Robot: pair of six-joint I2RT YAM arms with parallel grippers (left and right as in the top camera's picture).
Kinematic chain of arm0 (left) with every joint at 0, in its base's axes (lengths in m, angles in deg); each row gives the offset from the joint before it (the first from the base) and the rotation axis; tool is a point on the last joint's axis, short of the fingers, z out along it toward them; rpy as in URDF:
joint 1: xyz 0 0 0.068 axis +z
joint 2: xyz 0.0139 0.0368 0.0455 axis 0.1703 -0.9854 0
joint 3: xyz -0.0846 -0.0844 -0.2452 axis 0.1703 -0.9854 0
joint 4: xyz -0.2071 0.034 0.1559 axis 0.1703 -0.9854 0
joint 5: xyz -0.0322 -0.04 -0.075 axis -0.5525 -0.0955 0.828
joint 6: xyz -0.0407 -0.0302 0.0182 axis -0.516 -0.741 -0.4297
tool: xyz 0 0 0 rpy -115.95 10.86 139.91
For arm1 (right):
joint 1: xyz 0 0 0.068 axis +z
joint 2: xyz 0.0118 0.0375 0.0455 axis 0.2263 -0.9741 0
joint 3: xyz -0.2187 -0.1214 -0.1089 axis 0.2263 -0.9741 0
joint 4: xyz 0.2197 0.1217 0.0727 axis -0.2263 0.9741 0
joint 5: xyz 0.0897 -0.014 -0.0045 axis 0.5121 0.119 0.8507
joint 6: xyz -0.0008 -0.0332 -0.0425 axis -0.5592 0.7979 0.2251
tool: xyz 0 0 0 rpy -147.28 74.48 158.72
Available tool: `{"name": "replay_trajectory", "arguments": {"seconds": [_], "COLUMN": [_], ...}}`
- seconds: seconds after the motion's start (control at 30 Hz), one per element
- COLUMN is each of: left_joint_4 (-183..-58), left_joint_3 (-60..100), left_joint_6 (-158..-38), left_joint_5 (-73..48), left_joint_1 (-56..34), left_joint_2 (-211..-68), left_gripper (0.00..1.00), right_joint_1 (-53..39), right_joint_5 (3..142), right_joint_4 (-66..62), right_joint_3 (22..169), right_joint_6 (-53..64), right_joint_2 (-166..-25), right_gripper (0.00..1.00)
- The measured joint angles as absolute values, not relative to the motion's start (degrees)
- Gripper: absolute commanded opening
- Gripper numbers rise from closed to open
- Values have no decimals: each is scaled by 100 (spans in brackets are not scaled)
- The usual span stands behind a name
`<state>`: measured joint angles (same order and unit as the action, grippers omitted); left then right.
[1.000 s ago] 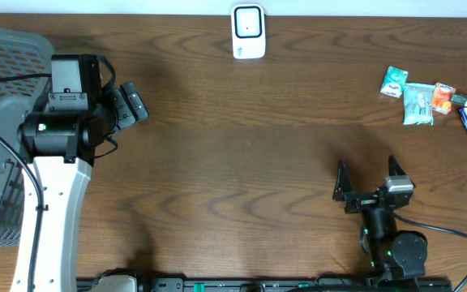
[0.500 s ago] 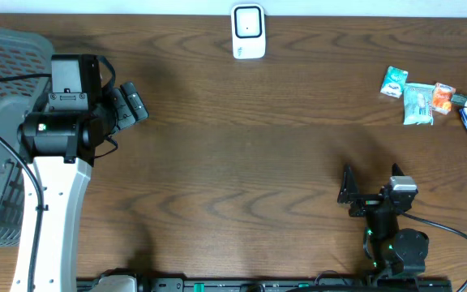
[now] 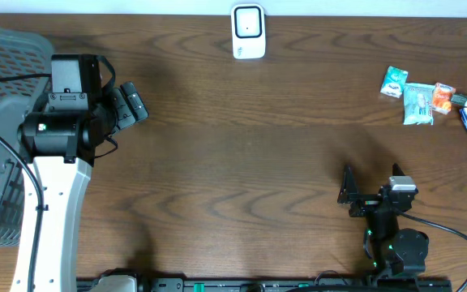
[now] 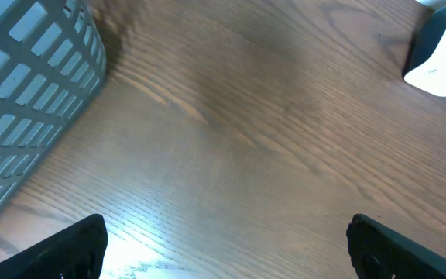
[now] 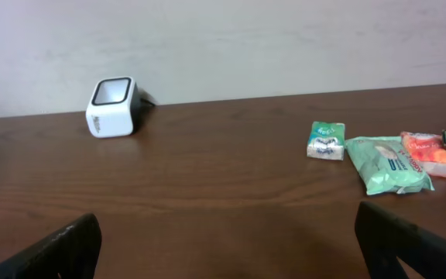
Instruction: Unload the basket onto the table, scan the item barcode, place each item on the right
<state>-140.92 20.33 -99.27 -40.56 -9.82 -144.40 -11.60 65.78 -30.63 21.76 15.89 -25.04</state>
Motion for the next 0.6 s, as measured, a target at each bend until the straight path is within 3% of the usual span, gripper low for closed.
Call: {"name": "replay_trajectory", "arguments": {"seconds": [0.6], "left_joint_4": [-14092], "left_joint_3": [2031], "left_joint_6": [-9927], "left_joint_5": [-4056], "left_joint_1": [-982], "left_joint_2": [-14440], "left_gripper": [98], "right_joint_1": [-1160], "right_joint_5": [6578], "right_joint_4": [-3063], "right_joint_3": [2176], "right_joint_6": [1642], "right_joint_2": [-2504], "right_gripper": [99]}}
